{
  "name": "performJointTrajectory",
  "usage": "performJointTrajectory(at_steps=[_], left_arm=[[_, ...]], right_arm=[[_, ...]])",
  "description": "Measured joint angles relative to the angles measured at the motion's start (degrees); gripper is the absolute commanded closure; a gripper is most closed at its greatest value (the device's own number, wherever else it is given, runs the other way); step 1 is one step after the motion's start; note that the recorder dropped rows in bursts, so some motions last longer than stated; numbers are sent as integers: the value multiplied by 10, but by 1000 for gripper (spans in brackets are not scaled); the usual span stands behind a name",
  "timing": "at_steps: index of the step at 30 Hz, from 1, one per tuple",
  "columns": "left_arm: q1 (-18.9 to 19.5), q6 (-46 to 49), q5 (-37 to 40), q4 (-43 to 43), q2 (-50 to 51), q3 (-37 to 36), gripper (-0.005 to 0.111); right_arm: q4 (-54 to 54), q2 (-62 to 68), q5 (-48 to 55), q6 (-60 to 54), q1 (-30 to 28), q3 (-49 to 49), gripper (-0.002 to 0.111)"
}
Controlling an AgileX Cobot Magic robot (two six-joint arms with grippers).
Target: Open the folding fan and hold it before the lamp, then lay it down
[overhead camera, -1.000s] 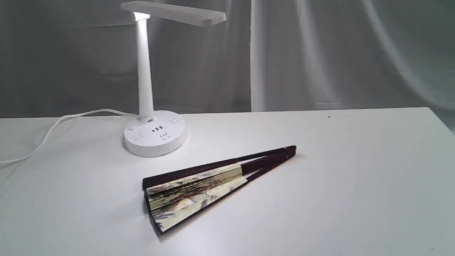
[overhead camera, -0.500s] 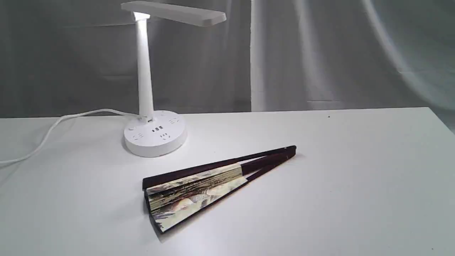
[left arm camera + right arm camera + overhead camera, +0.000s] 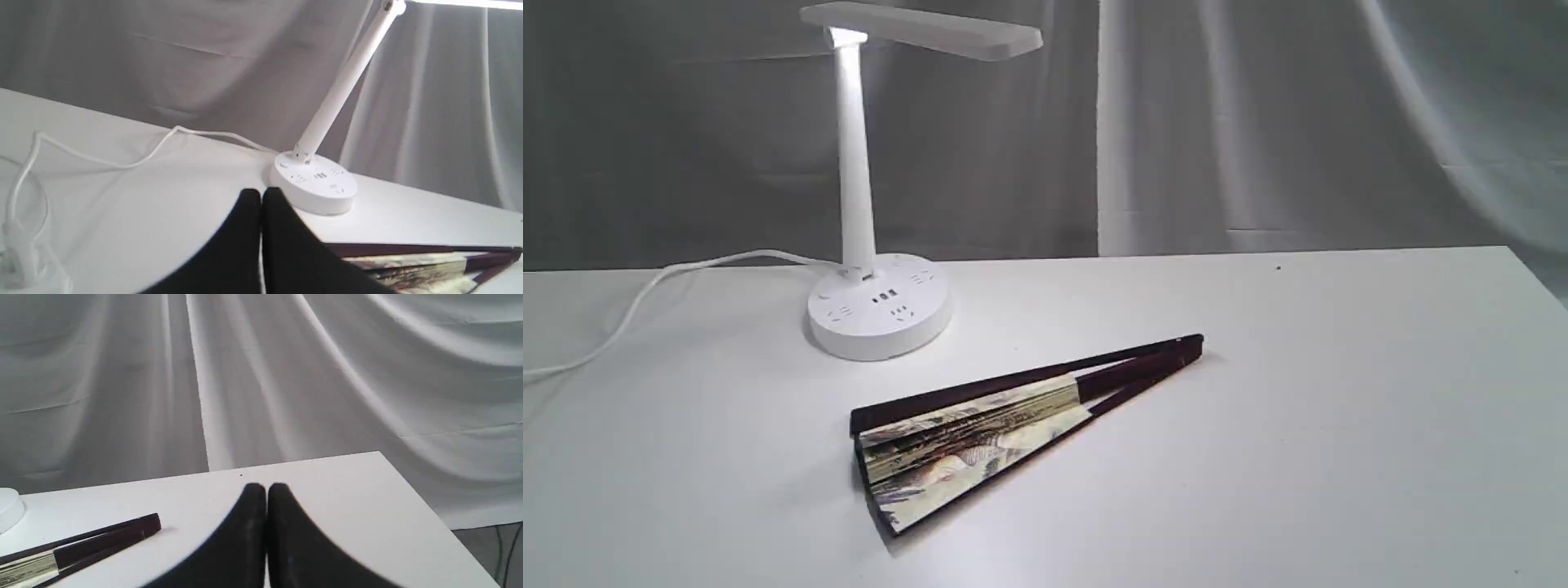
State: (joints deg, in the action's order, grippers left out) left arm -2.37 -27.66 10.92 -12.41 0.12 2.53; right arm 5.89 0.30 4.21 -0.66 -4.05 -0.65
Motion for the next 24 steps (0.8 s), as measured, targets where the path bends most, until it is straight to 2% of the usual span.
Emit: performJointTrajectory(at_steps=[7, 17, 24], left_arm=[[0, -3, 24, 27, 0, 64, 107], [0, -5, 153, 56, 0, 175, 107], [0, -5, 249, 56, -1, 235, 107]], right_arm=[[-1, 0, 43, 0, 0, -50, 108], [-2, 7, 80, 0, 0, -99, 108], [-26, 102, 136, 0, 0, -146, 108]])
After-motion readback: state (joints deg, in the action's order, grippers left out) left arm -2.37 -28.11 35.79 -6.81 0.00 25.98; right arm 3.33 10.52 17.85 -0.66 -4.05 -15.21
